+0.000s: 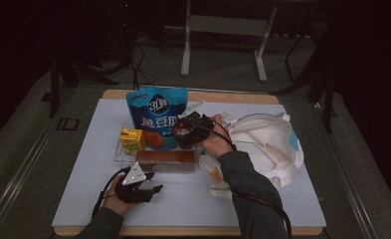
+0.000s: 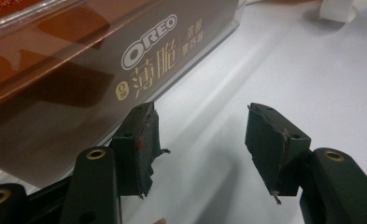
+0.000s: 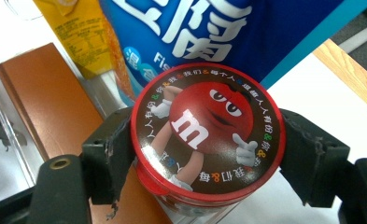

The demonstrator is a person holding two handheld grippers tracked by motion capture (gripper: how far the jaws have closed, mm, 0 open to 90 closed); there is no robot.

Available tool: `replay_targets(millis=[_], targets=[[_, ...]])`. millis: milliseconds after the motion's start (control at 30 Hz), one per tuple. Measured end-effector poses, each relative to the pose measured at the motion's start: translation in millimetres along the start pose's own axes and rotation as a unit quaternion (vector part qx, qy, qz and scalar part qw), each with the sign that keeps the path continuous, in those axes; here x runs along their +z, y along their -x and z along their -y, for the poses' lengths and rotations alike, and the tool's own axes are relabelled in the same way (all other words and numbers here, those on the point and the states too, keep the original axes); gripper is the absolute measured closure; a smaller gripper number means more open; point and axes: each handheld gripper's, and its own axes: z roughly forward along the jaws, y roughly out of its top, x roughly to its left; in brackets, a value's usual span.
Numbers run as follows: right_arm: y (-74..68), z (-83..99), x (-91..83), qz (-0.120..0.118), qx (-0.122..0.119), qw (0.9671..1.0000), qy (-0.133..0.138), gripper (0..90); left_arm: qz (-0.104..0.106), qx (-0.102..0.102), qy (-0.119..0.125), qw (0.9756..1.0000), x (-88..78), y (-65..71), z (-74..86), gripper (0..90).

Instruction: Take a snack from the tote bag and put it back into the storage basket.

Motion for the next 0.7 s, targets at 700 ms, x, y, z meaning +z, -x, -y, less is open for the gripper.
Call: replay_targets(millis=[700], targets=[[1.5, 16.4, 4.4, -0.026, 0.015, 0.9994, -0.014, 25.5, 0.0, -0.002, 0.0, 1.0, 0.2, 0.1, 0.1, 43.6]])
